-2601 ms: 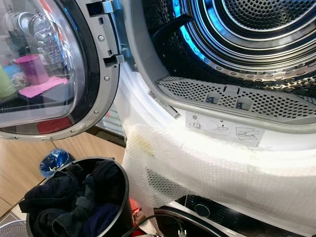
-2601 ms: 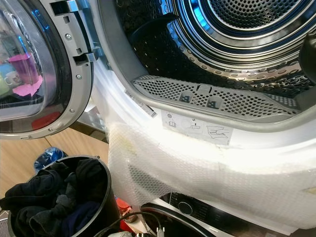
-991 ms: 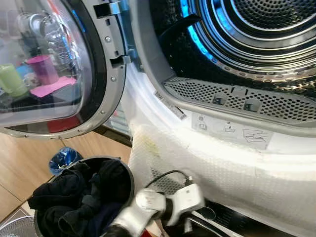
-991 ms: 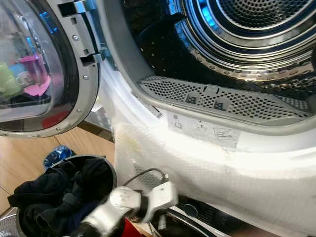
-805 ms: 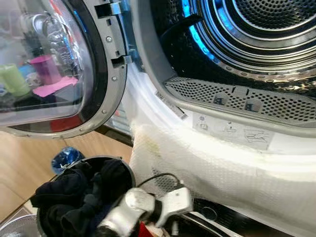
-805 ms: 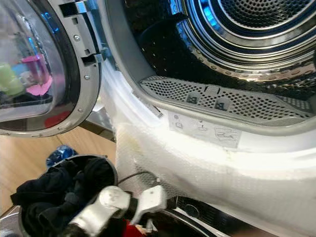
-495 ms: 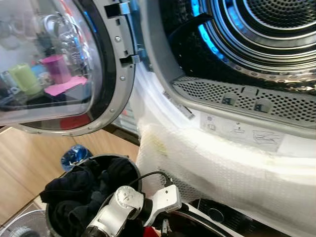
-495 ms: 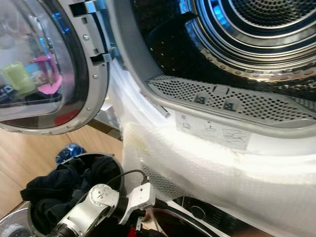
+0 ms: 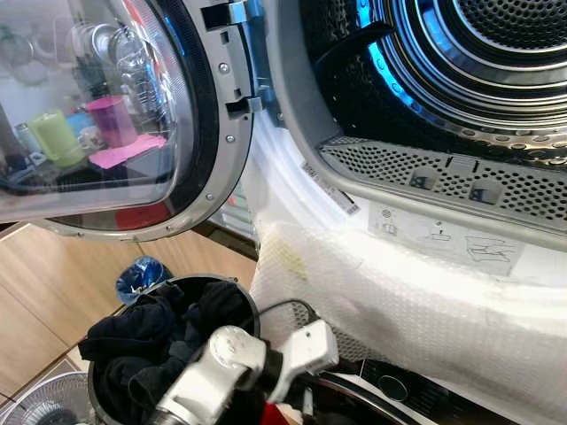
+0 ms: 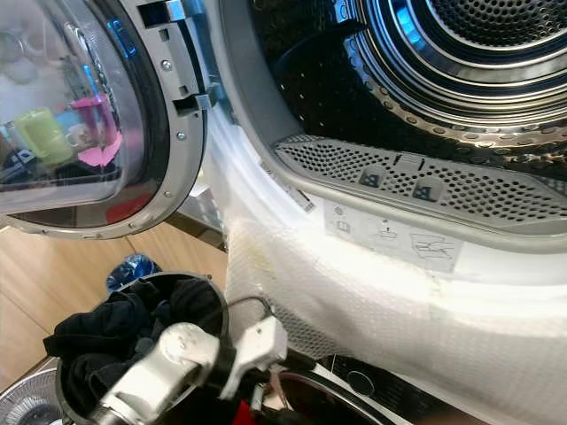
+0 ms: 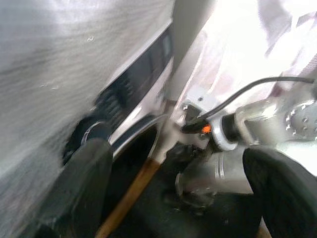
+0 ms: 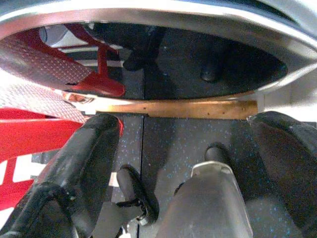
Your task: Clothes washing
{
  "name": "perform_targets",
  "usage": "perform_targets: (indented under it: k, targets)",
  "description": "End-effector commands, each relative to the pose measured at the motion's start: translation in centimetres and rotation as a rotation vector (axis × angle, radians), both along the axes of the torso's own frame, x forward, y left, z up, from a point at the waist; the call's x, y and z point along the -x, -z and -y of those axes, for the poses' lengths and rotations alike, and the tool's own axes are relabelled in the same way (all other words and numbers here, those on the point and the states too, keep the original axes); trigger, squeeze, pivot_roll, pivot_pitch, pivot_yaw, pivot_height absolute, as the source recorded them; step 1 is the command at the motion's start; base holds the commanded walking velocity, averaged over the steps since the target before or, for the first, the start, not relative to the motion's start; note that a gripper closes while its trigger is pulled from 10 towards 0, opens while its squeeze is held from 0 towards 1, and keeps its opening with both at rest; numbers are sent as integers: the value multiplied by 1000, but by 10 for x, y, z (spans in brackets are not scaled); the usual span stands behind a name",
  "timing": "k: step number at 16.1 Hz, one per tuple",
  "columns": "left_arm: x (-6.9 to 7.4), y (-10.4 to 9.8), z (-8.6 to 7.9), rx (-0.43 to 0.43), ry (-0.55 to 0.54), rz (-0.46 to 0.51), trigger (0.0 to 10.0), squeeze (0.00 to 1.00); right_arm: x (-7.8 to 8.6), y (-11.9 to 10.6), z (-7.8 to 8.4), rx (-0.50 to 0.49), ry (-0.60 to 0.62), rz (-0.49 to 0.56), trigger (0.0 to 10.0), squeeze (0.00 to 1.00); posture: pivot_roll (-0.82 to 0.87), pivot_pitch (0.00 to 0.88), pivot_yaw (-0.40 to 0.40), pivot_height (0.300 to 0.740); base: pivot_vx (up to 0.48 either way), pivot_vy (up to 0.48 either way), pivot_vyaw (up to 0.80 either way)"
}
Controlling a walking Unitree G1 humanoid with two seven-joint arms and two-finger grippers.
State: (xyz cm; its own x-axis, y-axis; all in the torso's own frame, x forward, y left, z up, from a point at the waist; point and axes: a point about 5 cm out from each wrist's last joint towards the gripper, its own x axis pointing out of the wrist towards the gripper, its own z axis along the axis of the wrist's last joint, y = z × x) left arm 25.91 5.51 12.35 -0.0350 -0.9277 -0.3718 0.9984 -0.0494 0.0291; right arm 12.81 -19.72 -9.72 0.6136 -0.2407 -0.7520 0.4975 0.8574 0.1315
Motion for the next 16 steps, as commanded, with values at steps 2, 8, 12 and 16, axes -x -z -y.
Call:
perform_targets:
  k: [2,8,12,16]
  targets:
    - [4,-12,-13,-20,-2,-3,10000,0,5,4,-8,-20,-13,-33,10000,0,172,0,168,740,0,0,0]
    - [5,-28,-65,-243,-163,52,10000,0,11,5,-1,-8,-11,-56,10000,0,210,0,146,740,0,0,0]
    - [11,-34,-88,-354,-198,83,10000,0,12,5,3,-2,-16,-62,10000,0,235,0,128,740,0,0,0]
    - [18,-54,-108,-311,-185,108,10000,0,9,4,6,2,-24,-62,10000,0,277,0,102,740,0,0,0]
